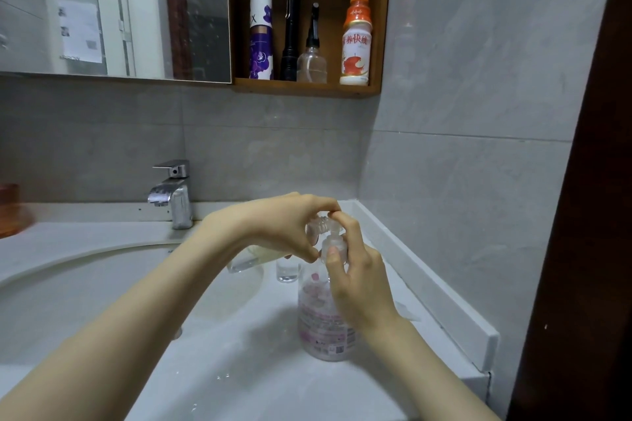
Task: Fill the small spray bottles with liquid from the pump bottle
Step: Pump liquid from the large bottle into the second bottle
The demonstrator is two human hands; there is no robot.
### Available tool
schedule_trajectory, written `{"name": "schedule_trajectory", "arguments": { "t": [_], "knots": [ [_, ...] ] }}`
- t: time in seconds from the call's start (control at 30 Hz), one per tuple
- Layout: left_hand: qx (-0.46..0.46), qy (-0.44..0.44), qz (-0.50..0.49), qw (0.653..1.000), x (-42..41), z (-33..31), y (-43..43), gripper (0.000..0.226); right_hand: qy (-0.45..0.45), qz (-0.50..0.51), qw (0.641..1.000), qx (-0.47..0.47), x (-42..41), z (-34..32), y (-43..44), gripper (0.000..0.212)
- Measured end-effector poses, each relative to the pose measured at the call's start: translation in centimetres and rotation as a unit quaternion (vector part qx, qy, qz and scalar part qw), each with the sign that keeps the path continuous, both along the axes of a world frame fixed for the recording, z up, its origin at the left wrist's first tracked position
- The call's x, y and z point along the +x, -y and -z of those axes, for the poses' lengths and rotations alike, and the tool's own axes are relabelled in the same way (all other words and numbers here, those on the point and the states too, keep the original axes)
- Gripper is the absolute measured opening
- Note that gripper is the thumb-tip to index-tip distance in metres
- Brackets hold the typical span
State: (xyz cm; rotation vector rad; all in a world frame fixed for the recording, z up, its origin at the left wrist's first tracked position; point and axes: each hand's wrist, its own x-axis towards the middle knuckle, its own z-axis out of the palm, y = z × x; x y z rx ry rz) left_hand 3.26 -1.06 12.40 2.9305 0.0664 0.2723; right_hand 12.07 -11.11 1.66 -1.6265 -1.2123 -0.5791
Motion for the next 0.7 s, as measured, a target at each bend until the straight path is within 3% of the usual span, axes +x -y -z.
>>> {"name": "schedule_trajectory", "arguments": {
  "t": [0.23, 0.47, 0.7],
  "knots": [
    [-0.012, 0.04, 0.021, 0.999, 0.1, 1.3, -0.3, 0.042, -0.01, -0.004, 1.0, 0.018, -0.1, 0.1, -0.1, 0.031],
    [-0.042, 0.047, 0.025, 0.998, 0.4, 1.2, -0.6, 0.045, 0.001, 0.008, 1.0, 0.011, 0.1, 0.6, 0.0, 0.045],
    [-0.064, 0.092, 0.044, 0.993, 0.0, 1.6, -0.9, 0.052, -0.008, 0.004, 1.0, 0.013, 0.2, 0.4, -0.3, 0.046]
  ]
}}
